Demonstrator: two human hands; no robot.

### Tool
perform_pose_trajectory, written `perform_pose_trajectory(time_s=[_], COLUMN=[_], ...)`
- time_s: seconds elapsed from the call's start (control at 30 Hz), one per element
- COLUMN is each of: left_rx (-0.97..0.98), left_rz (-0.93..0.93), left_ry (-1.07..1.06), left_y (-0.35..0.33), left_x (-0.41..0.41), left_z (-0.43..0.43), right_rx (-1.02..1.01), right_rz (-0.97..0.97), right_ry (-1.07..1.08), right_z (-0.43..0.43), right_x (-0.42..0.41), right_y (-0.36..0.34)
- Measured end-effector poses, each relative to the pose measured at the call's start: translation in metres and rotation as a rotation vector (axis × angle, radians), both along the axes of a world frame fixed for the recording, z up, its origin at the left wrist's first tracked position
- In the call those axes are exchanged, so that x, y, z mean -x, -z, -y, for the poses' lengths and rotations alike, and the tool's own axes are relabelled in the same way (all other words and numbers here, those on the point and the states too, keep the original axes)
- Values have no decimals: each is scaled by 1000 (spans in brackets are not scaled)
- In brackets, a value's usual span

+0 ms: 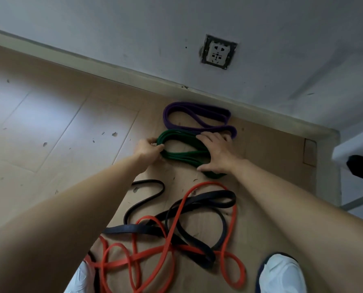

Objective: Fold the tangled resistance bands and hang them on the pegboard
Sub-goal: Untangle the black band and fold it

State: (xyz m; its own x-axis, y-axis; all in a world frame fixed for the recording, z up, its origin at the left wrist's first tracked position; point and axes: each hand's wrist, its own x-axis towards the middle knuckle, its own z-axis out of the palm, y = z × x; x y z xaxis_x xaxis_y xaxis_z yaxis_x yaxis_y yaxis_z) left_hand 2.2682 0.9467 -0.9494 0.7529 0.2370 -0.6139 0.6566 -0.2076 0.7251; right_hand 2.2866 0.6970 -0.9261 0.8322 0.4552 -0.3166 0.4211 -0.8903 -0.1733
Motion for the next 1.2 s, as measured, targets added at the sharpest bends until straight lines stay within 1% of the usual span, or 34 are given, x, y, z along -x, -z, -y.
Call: perform_pose_trajectory(time_s=[0.07,0.1,0.23,0.33,0.4,0.5,0.53,0.57,0.63,0.7,0.77,0.83,0.9,0.97,1.03,1.1,1.2], left_rx=[45,23,-133,-247,-310,-378,-398,-415,-443,-507,-598,-679,-731,-717,-673,-634,-599], left_rz=[2,13,83,157,199,232,239,244,211,133,126,147,184,204,181,184,155], left_ry=[19,44,174,264,392,631,690,745,858,965,1025,1070,1106,1100,1084,1044,866], left_y=[-1,0,-10,-18,-22,-25,-27,-29,-31,-32,-29,-29,-27,-28,-31,-34,-39], left_x=[8,12,38,63,81,106,115,123,142,161,181,195,205,212,218,222,218], left_z=[-2,-3,-1,1,0,-4,-5,-5,-5,0,9,18,24,25,21,12,-9], right_rx=[53,70,80,89,55,-107,-147,-151,-94,-12,27,37,43,61,90,115,116], right_rz=[3,-2,-9,33,80,196,203,165,32,-107,-227,-349,-394,-396,-412,-420,-399], right_ry=[1,-1,-45,-84,-129,-276,-319,-347,-346,-269,-169,-87,-56,-23,-13,-24,34], right_z=[6,7,8,5,5,7,8,10,14,17,17,16,16,15,12,12,21], right_x=[7,11,24,36,48,76,86,97,117,134,149,162,173,183,189,193,190], right_y=[2,5,11,9,3,3,5,7,9,9,7,2,-2,-10,-20,-31,-49])
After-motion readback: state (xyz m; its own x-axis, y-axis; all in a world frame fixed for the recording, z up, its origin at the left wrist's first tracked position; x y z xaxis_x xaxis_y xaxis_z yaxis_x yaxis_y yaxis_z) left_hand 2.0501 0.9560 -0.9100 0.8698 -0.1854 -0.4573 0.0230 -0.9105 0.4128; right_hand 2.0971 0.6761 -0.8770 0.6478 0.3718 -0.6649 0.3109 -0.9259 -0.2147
